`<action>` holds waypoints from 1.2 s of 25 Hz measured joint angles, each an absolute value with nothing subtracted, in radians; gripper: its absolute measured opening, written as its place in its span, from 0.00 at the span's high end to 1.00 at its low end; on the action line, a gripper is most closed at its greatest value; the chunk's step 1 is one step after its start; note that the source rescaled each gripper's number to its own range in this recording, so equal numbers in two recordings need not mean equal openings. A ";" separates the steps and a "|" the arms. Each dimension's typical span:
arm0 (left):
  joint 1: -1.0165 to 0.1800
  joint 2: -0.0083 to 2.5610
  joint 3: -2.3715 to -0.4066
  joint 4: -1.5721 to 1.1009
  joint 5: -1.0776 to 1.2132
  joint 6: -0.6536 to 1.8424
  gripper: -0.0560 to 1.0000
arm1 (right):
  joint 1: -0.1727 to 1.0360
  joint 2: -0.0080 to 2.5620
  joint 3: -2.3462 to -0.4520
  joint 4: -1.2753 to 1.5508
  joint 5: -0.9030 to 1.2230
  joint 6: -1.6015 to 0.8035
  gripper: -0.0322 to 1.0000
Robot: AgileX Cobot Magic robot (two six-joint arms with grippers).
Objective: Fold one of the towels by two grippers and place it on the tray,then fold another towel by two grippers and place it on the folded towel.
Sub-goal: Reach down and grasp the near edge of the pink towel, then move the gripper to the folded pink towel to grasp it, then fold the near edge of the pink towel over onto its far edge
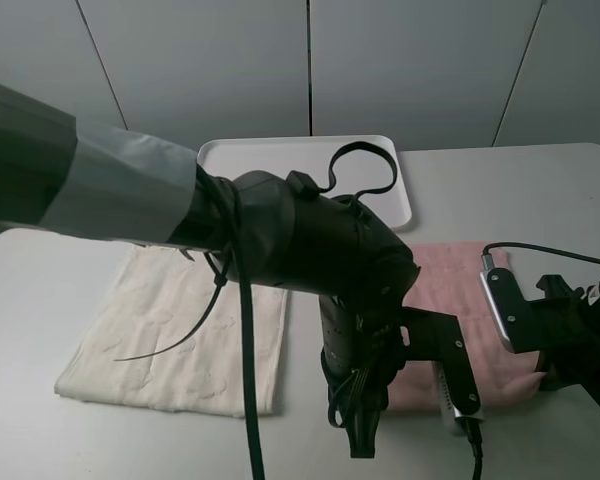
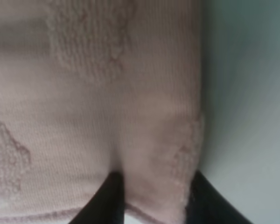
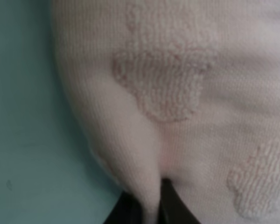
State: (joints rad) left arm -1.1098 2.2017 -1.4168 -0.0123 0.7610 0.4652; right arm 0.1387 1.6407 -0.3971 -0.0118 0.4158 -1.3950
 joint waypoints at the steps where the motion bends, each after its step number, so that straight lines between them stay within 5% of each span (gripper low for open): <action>1: -1.110 2.202 -1.417 0.000 0.750 0.441 0.62 | 0.139 1.641 -0.397 -0.008 0.416 -1.393 0.96; 7: -1.110 2.202 -1.417 0.062 0.718 0.350 0.94 | 0.139 1.641 -0.397 0.010 0.420 -1.322 0.96; 30: -1.087 2.128 -1.509 0.138 0.696 0.256 0.94 | 0.139 1.304 -0.446 0.022 0.488 -0.788 0.96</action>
